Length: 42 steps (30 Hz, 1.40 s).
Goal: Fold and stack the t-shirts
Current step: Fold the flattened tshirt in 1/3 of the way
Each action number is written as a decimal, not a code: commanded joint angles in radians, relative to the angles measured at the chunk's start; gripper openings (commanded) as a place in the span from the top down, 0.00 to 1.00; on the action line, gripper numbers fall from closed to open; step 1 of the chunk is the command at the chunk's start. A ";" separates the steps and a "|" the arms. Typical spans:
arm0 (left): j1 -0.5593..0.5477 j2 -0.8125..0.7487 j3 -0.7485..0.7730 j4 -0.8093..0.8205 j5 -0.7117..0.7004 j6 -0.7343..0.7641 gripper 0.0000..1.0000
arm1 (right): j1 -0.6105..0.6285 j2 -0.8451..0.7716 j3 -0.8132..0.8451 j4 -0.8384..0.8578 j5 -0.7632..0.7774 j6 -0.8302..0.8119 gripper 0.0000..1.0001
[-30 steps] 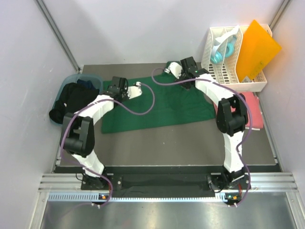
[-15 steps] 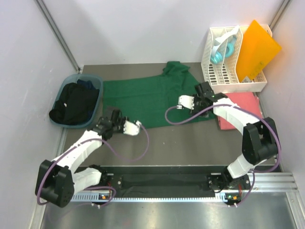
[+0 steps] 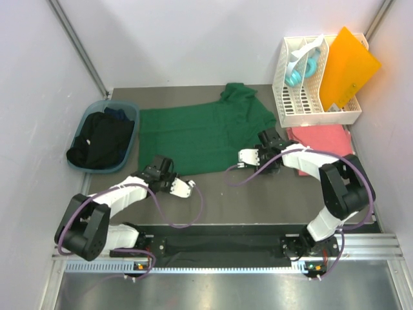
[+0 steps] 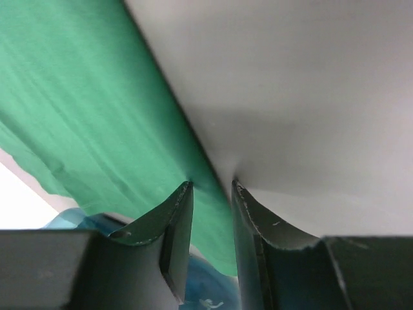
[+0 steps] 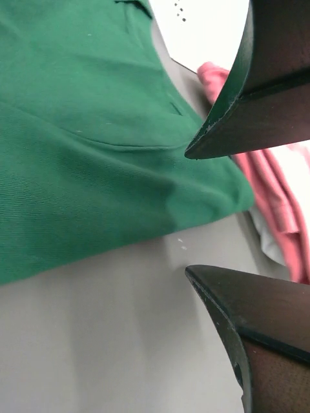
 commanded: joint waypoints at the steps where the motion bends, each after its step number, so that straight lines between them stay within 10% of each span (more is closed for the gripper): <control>1: -0.004 0.034 0.034 0.066 0.005 -0.003 0.64 | 0.011 0.042 -0.001 0.118 0.009 -0.028 0.33; 9: -0.004 0.078 0.047 0.071 -0.046 -0.016 0.80 | 0.008 0.151 -0.014 0.221 0.055 -0.076 0.43; 11: -0.004 0.074 0.050 0.065 -0.066 -0.018 0.99 | 0.008 0.160 -0.011 0.228 0.058 -0.078 0.54; 18: -0.002 -0.001 0.086 -0.087 -0.038 -0.026 1.00 | 0.010 0.090 0.024 0.068 0.033 -0.079 1.00; 38: -0.002 -0.514 0.021 -0.831 0.058 0.175 1.00 | 0.257 -0.415 -0.232 -0.325 -0.037 -0.142 0.97; 40: 0.000 -0.555 0.017 -0.842 0.060 0.174 1.00 | 0.277 -0.426 -0.234 -0.337 -0.034 -0.125 0.78; 42: 0.000 -0.593 0.015 -0.799 0.057 0.153 0.77 | 0.275 -0.432 -0.217 -0.343 -0.034 -0.101 0.46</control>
